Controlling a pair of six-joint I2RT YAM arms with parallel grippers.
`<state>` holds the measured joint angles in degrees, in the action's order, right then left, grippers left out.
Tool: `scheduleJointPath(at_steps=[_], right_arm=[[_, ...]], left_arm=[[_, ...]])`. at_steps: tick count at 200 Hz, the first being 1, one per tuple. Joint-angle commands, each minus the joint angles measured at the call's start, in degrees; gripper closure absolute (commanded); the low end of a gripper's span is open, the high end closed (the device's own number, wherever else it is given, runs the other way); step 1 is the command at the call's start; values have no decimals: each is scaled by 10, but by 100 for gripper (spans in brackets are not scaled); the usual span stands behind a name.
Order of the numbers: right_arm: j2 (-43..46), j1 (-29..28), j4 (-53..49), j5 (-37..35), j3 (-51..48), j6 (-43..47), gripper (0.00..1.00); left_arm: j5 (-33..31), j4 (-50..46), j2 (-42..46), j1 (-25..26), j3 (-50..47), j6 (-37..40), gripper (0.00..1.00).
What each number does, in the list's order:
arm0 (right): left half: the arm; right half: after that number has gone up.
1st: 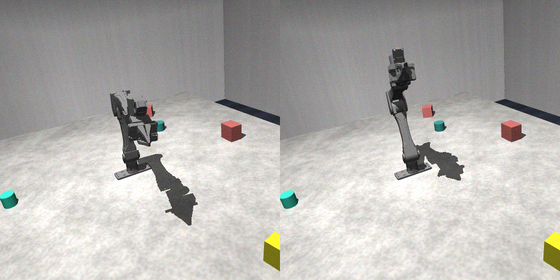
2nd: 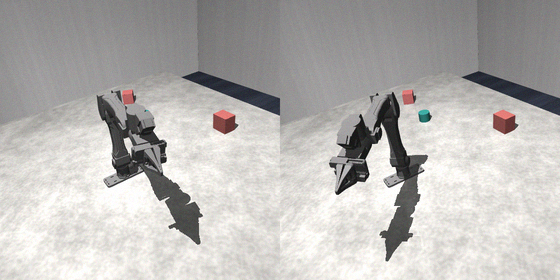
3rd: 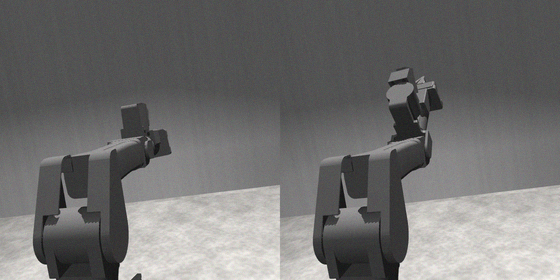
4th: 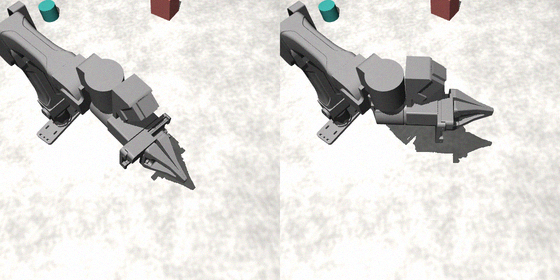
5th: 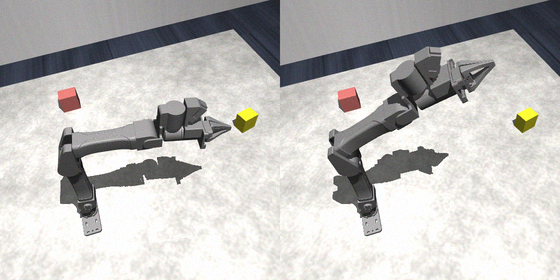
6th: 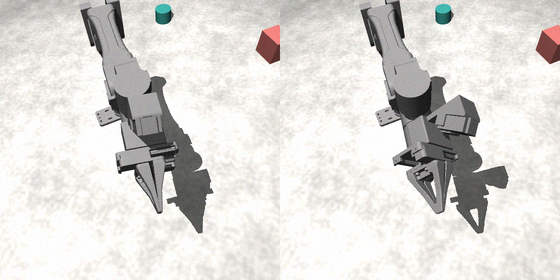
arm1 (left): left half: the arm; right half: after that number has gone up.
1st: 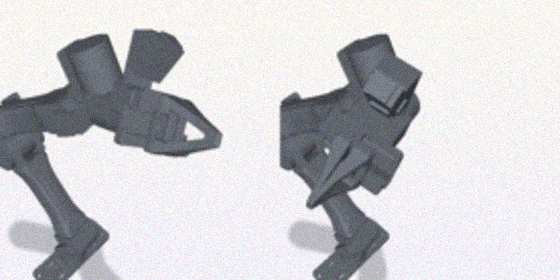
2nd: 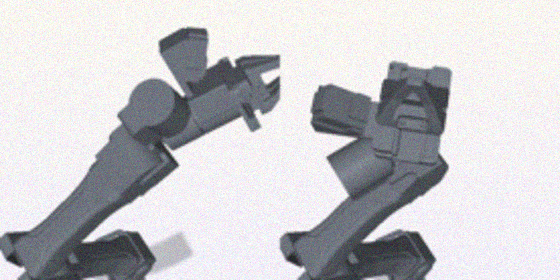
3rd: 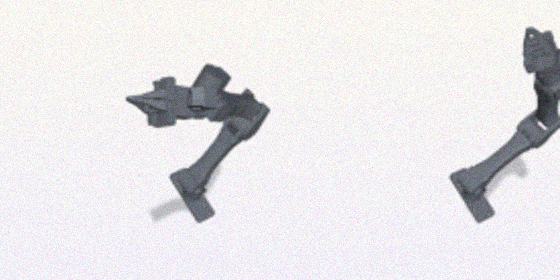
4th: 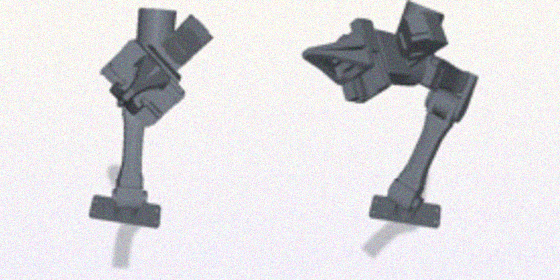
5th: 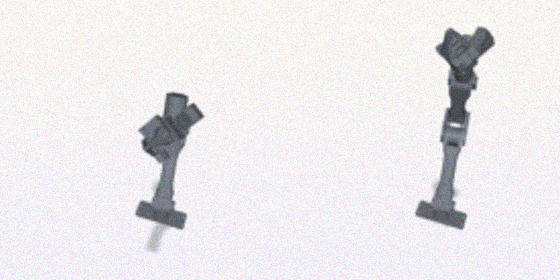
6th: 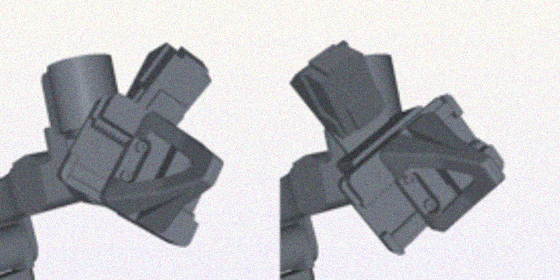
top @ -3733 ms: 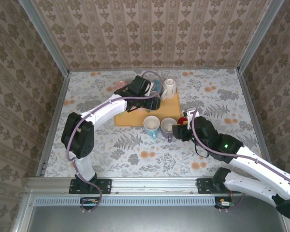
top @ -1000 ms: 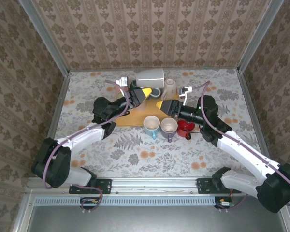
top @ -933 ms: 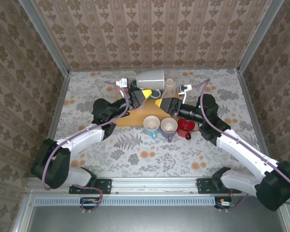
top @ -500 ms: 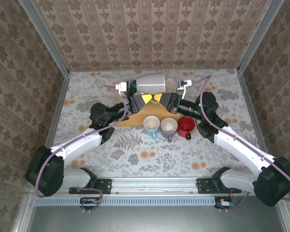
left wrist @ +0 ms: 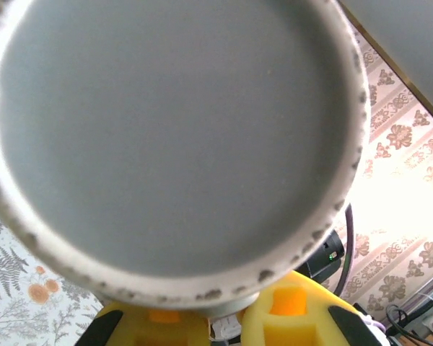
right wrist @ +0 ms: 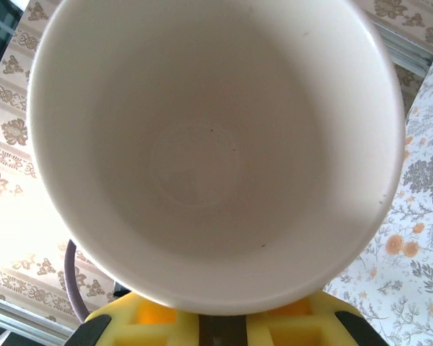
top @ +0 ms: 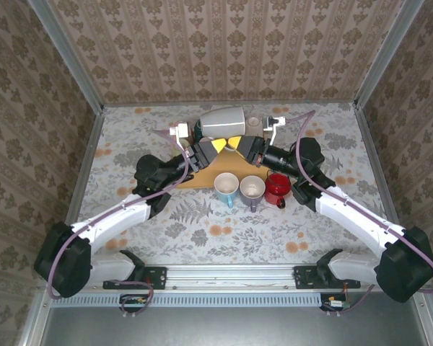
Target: Turn the mug right side up
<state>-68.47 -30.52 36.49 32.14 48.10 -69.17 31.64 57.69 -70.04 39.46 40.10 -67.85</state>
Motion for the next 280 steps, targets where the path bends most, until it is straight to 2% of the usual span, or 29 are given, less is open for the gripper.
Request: scheduleJointPath(at_steps=[1,9,16,33,50,71,96,107,116,153,182,238,280], right_arm=[[25,-6,4,-53,-3,17,100],[37,-6,-21,-61,-5,31,100],[50,-6,-46,-68,-5,48,100],[85,-10,-150,-104,3,107,100],[110,-30,-284,-162,31,199,100],[106,-91,-427,-276,73,304,100],[68,-180,-525,-422,116,372,100],[47,-215,-544,-472,131,384,100],[24,-240,-555,-503,145,395,100],[-106,-342,-631,-632,243,409,100],[-199,-393,-644,-673,286,403,100],[-305,-422,-687,-689,323,315,100],[-389,-429,-781,-734,391,242,100]], left_arm=[[55,-59,32,22,-5,67,70],[55,-79,43,20,-13,77,52],[55,-102,55,16,-18,83,41],[32,-187,93,4,-23,107,28],[2,-318,148,-11,-19,160,23],[-79,-553,219,-25,24,266,22],[-253,-810,253,-24,105,399,23],[-343,-891,254,-25,133,428,24],[-391,-929,258,-26,146,447,24],[-521,-959,301,-27,147,468,23],[-566,-942,337,-28,119,478,22],[-579,-911,401,-36,84,497,23],[-529,-906,403,-66,80,484,23]])
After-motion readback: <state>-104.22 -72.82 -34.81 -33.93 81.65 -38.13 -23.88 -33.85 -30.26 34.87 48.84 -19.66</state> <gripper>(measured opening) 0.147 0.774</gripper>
